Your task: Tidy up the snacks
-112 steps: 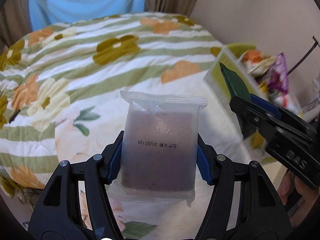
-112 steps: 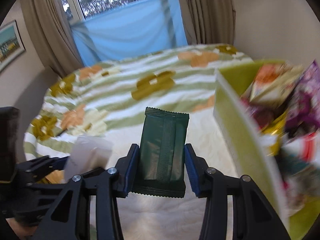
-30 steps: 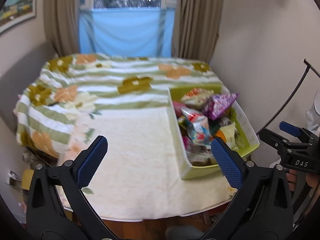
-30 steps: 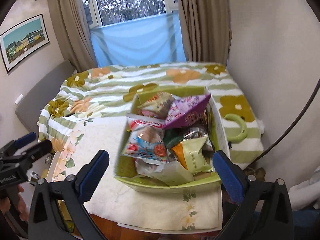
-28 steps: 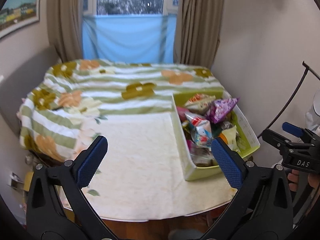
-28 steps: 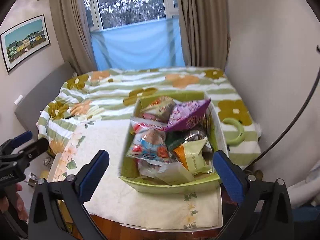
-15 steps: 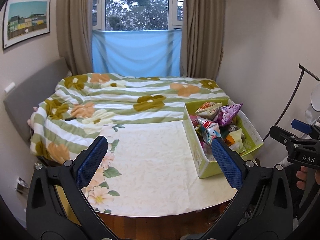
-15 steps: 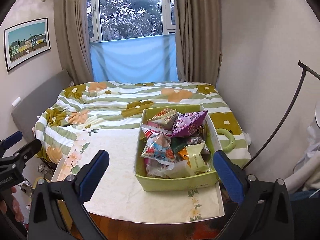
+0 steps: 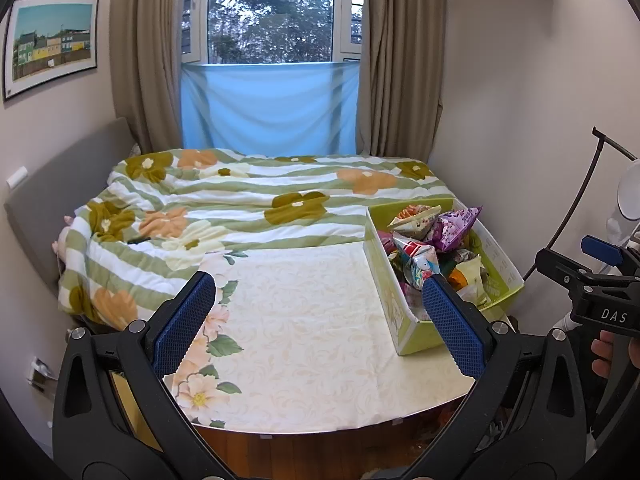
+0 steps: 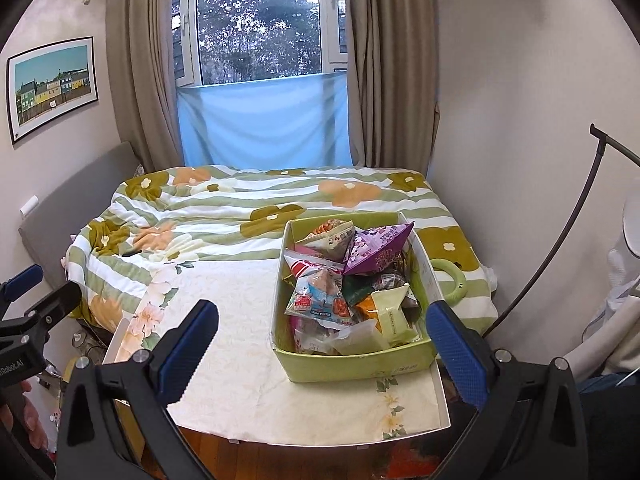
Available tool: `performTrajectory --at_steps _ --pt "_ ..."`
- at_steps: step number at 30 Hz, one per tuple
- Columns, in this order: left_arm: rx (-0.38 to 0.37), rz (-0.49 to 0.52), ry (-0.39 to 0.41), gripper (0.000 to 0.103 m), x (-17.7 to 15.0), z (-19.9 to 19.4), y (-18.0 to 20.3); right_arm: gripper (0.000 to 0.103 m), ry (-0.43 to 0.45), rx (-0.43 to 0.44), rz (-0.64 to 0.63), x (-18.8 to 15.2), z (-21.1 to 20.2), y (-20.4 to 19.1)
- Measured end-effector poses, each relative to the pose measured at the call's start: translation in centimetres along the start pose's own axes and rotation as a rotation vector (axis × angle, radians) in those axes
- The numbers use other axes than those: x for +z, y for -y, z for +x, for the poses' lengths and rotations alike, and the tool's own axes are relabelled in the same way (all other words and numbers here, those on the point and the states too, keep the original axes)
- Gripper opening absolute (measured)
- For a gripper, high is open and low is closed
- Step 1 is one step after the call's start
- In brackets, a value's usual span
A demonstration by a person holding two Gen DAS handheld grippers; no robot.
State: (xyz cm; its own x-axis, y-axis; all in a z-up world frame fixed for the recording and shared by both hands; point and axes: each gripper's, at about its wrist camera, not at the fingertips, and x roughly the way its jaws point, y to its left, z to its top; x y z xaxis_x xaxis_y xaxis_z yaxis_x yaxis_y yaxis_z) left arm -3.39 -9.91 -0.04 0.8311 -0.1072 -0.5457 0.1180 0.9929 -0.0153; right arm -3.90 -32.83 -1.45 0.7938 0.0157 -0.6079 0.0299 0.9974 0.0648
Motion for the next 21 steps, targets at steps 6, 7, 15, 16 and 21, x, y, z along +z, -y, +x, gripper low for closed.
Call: performTrajectory --at_steps 6,7,15,16,21 --pt "0.003 0.000 0.001 0.103 -0.02 0.00 -0.02 0.103 -0.002 0.002 0.002 -0.03 0.16 0.05" --pt "0.003 0.000 0.001 0.103 0.05 0.15 0.05 0.103 -0.002 0.003 0.002 -0.03 0.15 0.05" --pt "0.007 -0.002 0.001 0.103 0.03 0.35 0.29 0.103 -0.008 0.000 0.002 -0.17 0.54 0.29" --pt "0.007 -0.002 0.001 0.103 0.06 0.31 0.26 0.103 -0.009 0.000 0.001 -0.19 0.57 0.34" --pt "0.009 -0.006 0.000 0.103 -0.15 0.28 0.45 0.103 -0.010 0.000 0.001 -0.20 0.68 0.48"
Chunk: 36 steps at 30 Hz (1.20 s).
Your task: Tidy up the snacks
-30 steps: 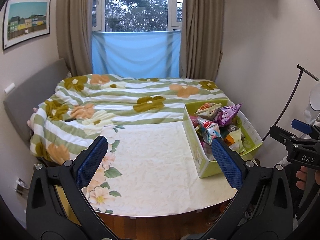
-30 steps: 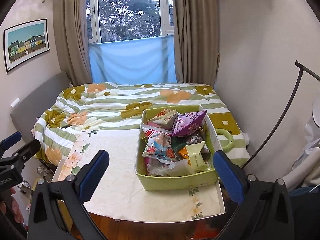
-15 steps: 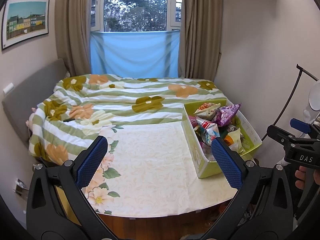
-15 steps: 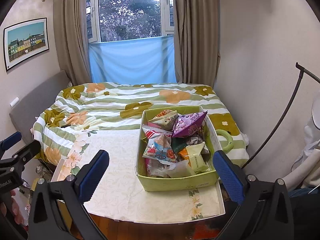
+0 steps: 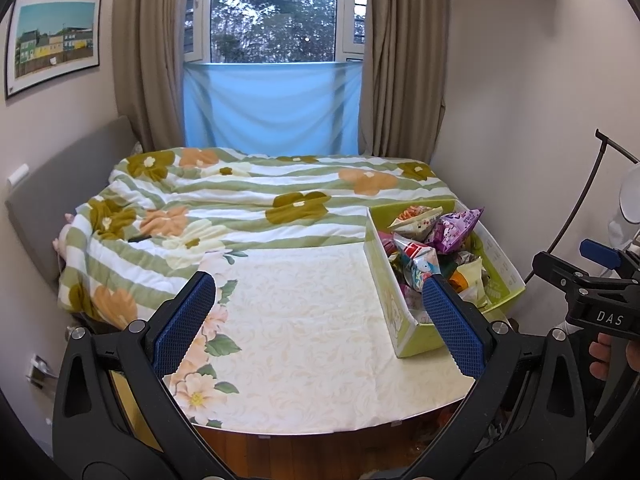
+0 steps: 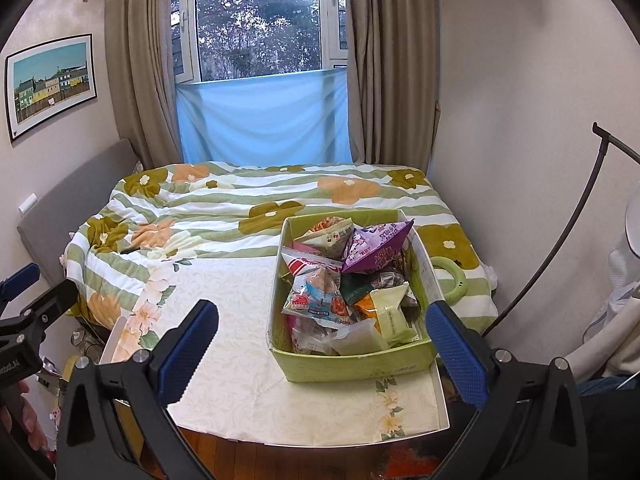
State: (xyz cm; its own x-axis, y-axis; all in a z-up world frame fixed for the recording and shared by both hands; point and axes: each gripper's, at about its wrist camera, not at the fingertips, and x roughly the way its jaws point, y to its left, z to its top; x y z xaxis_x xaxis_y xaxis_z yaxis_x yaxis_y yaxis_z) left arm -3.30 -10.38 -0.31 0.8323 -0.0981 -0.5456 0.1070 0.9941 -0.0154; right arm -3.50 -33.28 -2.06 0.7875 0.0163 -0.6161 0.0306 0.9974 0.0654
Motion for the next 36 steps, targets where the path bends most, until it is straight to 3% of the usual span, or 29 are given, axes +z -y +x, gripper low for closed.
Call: performTrajectory --at_steps 36 --pt "-0.013 -0.017 0.014 0.102 -0.02 -0.02 -0.38 0.103 -0.007 -0.013 0.019 -0.35 0.29 0.13"
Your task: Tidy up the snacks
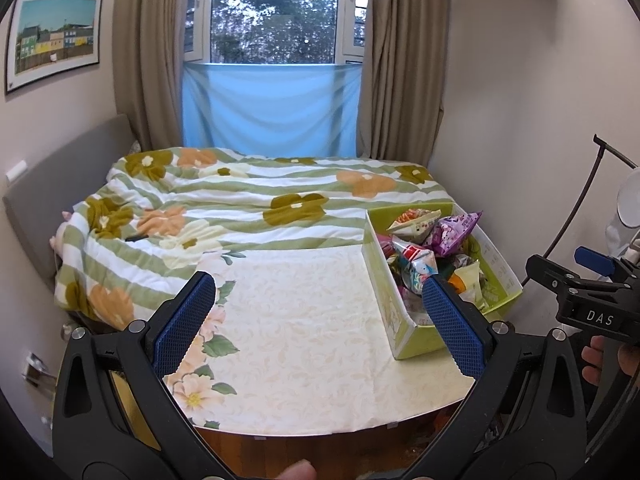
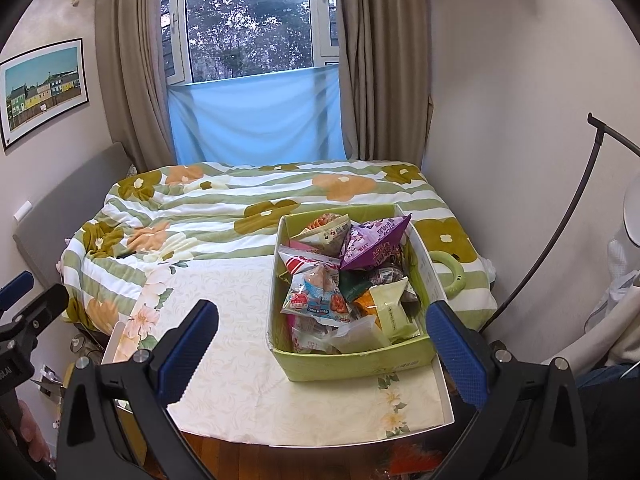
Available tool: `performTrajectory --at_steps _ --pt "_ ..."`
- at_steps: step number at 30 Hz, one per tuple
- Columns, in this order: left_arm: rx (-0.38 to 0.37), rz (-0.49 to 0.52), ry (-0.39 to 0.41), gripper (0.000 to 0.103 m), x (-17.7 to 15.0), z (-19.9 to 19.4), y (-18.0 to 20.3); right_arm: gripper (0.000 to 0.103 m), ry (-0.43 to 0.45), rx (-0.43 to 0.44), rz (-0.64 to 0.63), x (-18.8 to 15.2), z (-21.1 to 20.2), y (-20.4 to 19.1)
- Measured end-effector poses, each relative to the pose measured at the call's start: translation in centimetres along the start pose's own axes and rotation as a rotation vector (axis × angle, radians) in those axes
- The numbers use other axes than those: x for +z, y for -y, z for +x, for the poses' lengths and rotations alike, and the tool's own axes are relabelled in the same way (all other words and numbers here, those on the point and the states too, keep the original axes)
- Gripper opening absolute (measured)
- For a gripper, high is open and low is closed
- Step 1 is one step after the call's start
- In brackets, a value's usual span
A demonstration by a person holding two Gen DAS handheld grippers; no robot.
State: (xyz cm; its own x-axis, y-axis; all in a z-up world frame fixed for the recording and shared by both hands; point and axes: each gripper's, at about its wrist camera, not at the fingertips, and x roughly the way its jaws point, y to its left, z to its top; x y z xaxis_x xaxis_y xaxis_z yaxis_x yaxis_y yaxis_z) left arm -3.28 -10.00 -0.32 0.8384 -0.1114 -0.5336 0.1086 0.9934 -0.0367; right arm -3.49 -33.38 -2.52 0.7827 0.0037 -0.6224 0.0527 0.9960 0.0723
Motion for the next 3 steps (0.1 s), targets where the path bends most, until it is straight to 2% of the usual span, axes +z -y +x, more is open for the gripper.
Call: performTrajectory --at_steps 3 --pt "0.013 0.015 0.016 0.102 -0.06 0.07 0.15 0.103 -0.003 -0.008 0.002 -0.10 0.00 -0.15"
